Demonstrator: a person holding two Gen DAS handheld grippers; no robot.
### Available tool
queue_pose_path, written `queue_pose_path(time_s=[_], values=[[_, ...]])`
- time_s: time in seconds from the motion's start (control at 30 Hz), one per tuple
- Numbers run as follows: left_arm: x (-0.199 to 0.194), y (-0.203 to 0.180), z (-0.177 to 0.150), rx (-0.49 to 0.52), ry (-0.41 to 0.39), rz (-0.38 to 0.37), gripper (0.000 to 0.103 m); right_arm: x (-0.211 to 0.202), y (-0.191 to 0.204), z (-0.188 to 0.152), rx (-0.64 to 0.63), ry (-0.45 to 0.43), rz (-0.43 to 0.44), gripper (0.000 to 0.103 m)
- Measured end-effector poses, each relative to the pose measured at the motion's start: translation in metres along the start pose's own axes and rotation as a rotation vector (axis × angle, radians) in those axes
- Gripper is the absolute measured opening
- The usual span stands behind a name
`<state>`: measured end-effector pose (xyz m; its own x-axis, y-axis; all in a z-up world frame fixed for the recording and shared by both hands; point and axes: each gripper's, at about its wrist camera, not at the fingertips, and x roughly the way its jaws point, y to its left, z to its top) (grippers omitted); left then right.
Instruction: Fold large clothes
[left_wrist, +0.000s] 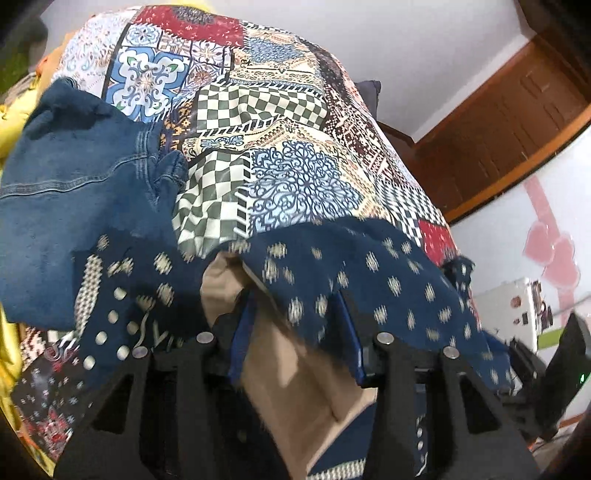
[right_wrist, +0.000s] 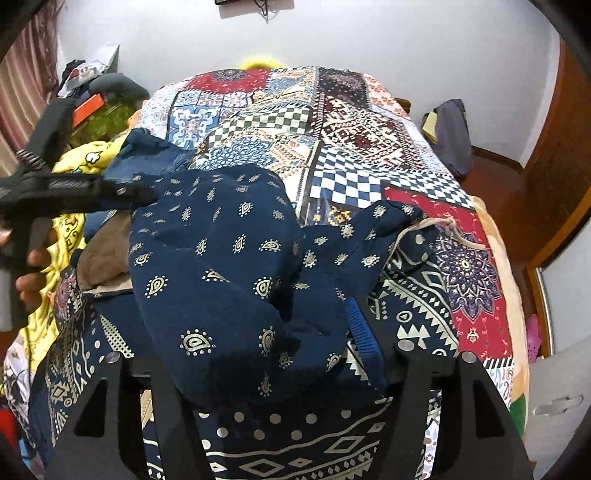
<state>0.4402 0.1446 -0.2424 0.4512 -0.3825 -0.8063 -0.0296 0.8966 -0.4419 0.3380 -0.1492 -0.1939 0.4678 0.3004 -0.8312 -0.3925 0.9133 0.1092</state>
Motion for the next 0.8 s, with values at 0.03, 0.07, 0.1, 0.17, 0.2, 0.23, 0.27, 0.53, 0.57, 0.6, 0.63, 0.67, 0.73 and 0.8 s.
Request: queue_pose_path(time_s=[0.03,0.07,0.1,0.17,0.2,0.23,0.27,0.53,0.57,0.6,0.63,0.67,0.73,0.8], values=[[0.003,-0.001,0.002,0.002,-0.006,0.006,0.037,0.000,0.001,0.000,-0.002,0.005,0.013,0.060],[0.005,-0.002,0.004,0.011,-0.006,0.009,0.025,-0.001,0.002,0.000,-0.007,0.010,0.027,0.060],[0.007,-0.005,0.006,0.025,-0.003,0.017,0.019,-0.003,0.003,-0.001,-0.009,0.015,0.032,0.060],[0.003,-0.016,0.005,0.068,-0.025,0.048,0.014,-0.008,0.008,-0.002,-0.026,0.021,0.048,0.060],[-0.001,-0.022,0.003,0.093,-0.035,0.054,0.010,-0.013,0.011,-0.003,-0.038,0.021,0.051,0.060],[-0.009,-0.031,-0.001,0.132,-0.052,0.065,0.009,-0.016,0.013,-0.004,-0.047,0.020,0.052,0.060],[-0.017,-0.039,-0.004,0.163,-0.067,0.069,0.007,-0.020,0.015,-0.005,-0.056,0.018,0.062,0.060],[-0.096,-0.095,-0.049,0.327,-0.160,-0.007,0.006,-0.065,0.027,-0.014,-0.094,-0.010,0.059,0.060],[-0.106,-0.102,-0.059,0.343,-0.165,-0.019,0.006,-0.069,0.027,-0.015,-0.091,-0.014,0.052,0.060],[-0.111,-0.105,-0.065,0.353,-0.166,-0.024,0.006,-0.074,0.027,-0.016,-0.086,-0.020,0.050,0.060],[-0.119,-0.110,-0.075,0.368,-0.164,-0.031,0.006,-0.078,0.026,-0.016,-0.079,-0.028,0.050,0.060],[-0.123,-0.113,-0.082,0.379,-0.163,-0.035,0.006,-0.082,0.026,-0.016,-0.071,-0.033,0.050,0.060],[-0.130,-0.118,-0.099,0.397,-0.153,-0.047,0.006,-0.089,0.025,-0.016,-0.053,-0.046,0.052,0.060],[-0.132,-0.120,-0.118,0.410,-0.130,-0.055,0.006,-0.093,0.026,-0.014,-0.037,-0.056,0.060,0.060]])
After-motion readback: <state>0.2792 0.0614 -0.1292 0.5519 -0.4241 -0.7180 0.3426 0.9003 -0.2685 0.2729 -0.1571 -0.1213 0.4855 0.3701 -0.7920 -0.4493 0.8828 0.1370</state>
